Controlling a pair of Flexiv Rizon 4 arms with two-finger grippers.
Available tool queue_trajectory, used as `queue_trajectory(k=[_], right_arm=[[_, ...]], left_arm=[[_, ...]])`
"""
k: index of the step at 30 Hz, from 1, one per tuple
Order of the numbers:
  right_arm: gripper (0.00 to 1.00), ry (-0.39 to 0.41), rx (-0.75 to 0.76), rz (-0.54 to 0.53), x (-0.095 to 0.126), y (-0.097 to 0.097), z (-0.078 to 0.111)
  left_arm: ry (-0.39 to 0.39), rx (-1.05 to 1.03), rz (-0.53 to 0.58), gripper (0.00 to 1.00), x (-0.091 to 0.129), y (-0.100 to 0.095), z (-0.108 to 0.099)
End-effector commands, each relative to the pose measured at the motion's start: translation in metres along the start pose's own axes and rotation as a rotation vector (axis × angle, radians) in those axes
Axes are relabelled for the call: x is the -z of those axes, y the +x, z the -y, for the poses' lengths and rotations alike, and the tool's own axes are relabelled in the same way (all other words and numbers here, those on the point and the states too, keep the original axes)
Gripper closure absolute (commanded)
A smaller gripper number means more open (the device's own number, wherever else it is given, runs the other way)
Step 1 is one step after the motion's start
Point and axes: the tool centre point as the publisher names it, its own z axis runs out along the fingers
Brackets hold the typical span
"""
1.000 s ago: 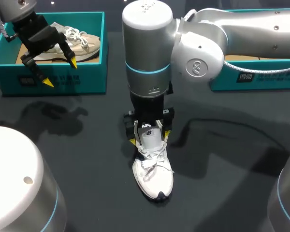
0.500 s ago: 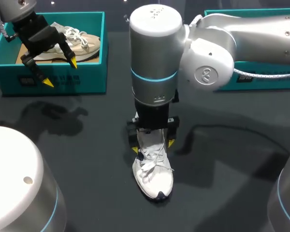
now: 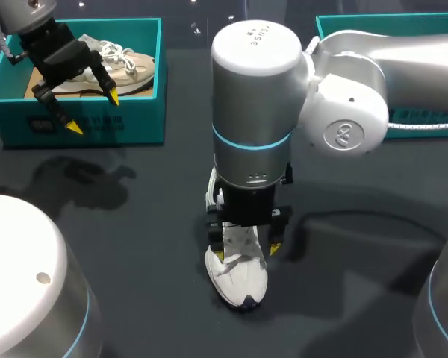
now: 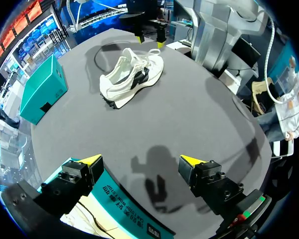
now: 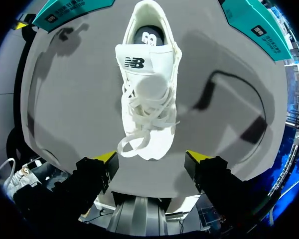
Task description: Take the shoe out of the shoebox, open the shoe tongue, remove and reinsert the insole, then place the shoe into the shoebox
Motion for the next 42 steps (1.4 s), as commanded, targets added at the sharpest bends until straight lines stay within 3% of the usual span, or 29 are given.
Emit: queue_trajectory(k=[1,4,10,21,31,37,42], right_arm=[[0.52,-0.014,-0.003,-0.001,0.005,-0.002,0.007],[0.62,-0.021,0.001,0.004,0.007,-0.001,0.007],[0.62,-0.030,0.048,0.024,0.013,0.000,-0.006],[0.65,-0.078,0.177,0.023,0.006,0.004,-0.065],[0.69,-0.106,0.218,-0.032,-0.018,-0.003,-0.103],[0.72,-0.096,0.244,-0.073,-0.028,-0.005,-0.113],[0.73,-0.122,0.265,-0.036,-0.014,0.001,-0.112]], left_arm=[[-0.003,0.000,0.000,0.00,0.000,0.001,0.000],[-0.003,0.000,0.000,0.00,0.000,0.001,0.000],[-0.003,0.000,0.000,0.00,0.000,0.001,0.000],[-0.003,0.000,0.000,0.00,0.000,0.001,0.000],[-0.003,0.000,0.000,0.00,0.000,0.001,0.000],[-0.003,0.000,0.000,0.00,0.000,0.001,0.000],[-0.003,0.000,0.000,0.00,0.000,0.001,0.000]])
